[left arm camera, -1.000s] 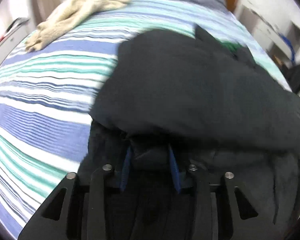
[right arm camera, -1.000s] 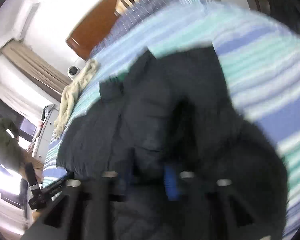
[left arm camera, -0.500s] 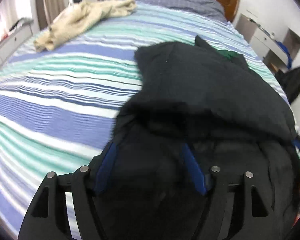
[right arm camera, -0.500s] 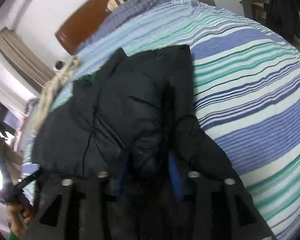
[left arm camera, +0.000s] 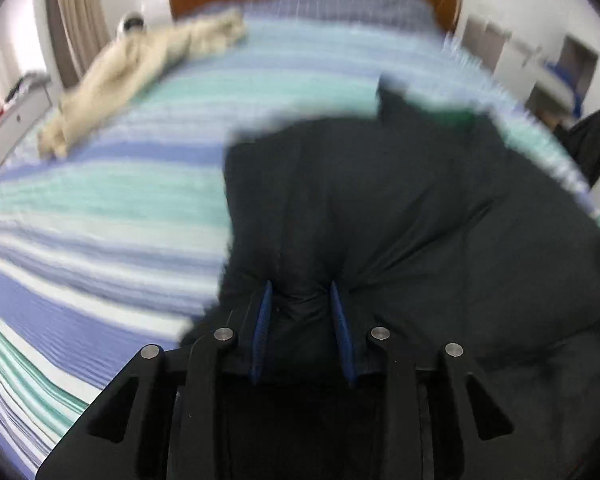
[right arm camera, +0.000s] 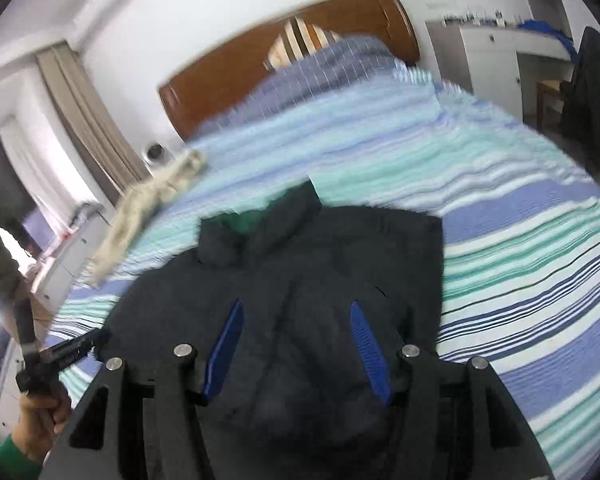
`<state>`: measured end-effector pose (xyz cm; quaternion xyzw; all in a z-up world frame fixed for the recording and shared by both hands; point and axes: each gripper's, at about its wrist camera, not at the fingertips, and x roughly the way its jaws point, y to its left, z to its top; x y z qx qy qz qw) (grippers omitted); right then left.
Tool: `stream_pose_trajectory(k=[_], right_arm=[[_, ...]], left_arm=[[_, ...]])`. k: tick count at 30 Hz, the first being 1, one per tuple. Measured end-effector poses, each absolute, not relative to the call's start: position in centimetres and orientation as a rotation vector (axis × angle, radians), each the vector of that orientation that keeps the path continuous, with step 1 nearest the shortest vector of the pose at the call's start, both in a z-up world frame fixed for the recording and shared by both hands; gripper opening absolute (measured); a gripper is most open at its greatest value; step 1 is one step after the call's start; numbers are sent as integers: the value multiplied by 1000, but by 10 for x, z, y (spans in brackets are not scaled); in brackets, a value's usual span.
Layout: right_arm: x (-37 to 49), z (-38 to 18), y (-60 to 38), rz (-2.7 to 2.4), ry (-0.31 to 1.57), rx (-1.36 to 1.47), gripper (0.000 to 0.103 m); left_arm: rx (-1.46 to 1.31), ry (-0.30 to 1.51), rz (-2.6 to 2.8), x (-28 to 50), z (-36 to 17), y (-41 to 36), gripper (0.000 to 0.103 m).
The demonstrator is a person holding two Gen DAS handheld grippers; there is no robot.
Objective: Fold large clothes
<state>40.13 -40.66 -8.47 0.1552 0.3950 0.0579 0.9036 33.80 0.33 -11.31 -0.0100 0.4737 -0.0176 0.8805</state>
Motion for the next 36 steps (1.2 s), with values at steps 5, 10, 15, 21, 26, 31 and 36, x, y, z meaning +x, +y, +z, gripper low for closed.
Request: stream_pose_trajectory(k=[5, 10, 15, 21, 26, 31, 36], right_arm=[[420, -156, -436, 165, 997, 546, 58], [417, -153, -431, 149, 976, 471, 57], [410, -157, -432, 149, 927, 460, 58], [407, -161, -433, 148, 899, 458, 58], [406, -162, -430, 145, 889, 448, 57], [408, -165, -421, 149, 875, 426, 61], [404, -166, -424, 144, 855, 427, 61]], left_arm=[[26, 961, -34, 326, -116, 3, 34], [-26, 944, -13, 314, -86, 13, 55], [-111, 775, -27, 321, -25, 16, 85], [-99, 685, -44, 386, -25, -13, 94], [-68, 879, 53, 443, -104, -4, 96], [-285, 927, 46, 447, -136, 32, 103], [-212, 954, 54, 439, -125, 27, 101]])
